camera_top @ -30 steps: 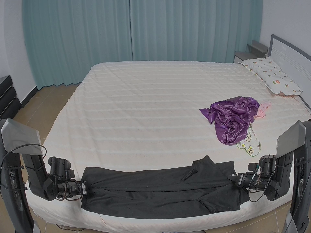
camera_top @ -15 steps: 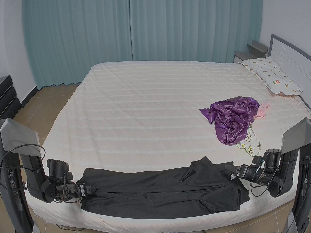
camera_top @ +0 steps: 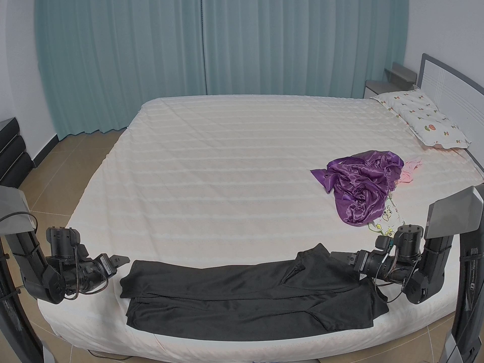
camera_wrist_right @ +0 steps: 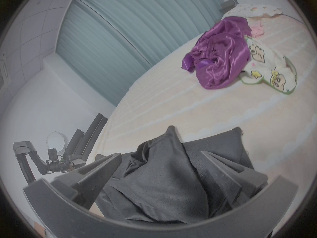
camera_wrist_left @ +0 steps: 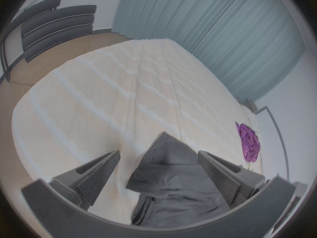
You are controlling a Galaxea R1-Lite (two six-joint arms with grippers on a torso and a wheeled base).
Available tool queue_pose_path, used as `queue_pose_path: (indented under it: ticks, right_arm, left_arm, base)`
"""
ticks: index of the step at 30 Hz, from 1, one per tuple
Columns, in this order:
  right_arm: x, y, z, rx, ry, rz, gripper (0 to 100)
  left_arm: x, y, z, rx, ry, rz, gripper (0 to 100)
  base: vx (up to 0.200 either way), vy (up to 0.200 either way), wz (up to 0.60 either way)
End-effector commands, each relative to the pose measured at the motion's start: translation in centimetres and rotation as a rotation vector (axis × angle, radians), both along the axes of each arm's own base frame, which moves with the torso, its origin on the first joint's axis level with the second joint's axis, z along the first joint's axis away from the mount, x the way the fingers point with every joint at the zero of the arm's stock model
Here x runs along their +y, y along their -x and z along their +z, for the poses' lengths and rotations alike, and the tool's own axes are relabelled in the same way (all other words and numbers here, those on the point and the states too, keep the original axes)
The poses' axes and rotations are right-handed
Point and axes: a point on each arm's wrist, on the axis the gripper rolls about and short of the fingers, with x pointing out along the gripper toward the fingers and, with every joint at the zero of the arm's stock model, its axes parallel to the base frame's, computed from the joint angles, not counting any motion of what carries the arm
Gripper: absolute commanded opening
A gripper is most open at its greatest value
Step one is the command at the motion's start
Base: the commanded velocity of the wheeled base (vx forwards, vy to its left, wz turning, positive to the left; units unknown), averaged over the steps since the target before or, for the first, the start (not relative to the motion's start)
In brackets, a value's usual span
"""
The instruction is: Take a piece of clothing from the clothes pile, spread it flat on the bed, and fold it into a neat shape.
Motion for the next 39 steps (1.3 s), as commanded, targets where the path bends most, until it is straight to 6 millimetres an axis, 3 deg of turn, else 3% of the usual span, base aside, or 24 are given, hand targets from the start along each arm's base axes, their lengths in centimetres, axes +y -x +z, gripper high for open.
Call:
queue_pose_path:
  ticks: [1,8,9,20,27,38,39]
  right_arm:
    - [0.6,-1.2,-1.3,0.031,0.004,0.013,100]
    - [1.3,-1.5,-1.8,0.039,0.005,0.034,100]
    - [1.3,-1.5,-1.9,0.041,0.006,0.034,0]
    - [0.7,-0.7,-1.7,0.061,0.019,0.025,0]
    - [-0.6,1.0,-0.4,0.061,0.022,-0.006,0]
    - [-1.1,2.2,-1.0,0.076,0.075,0.013,0]
    - [-1.2,2.3,-1.1,0.080,0.079,0.016,100]
  left_arm:
    - [-1.5,-1.3,1.0,-0.031,0.050,-0.017,100]
    - [-2.5,-1.6,0.8,-0.007,0.100,-0.017,100]
    - [-2.4,-1.6,0.7,-0.006,0.100,-0.015,100]
    - [-2.3,-1.1,0.2,0.021,0.101,-0.007,100]
    - [-2.3,-1.1,-0.5,0.045,0.098,-0.009,100]
    - [-2.4,-1.0,-0.9,0.064,0.097,-0.012,100]
    - [-2.4,-0.9,-0.9,0.064,0.097,-0.012,100]
  base:
    - [0.000,0.000,0.00]
    - [0.000,0.000,0.00]
    - [0.000,0.000,0.00]
    - [0.000,0.000,0.00]
    - [0.000,0.000,0.00]
    - [0.000,0.000,0.00]
    - [0.000,0.000,0.00]
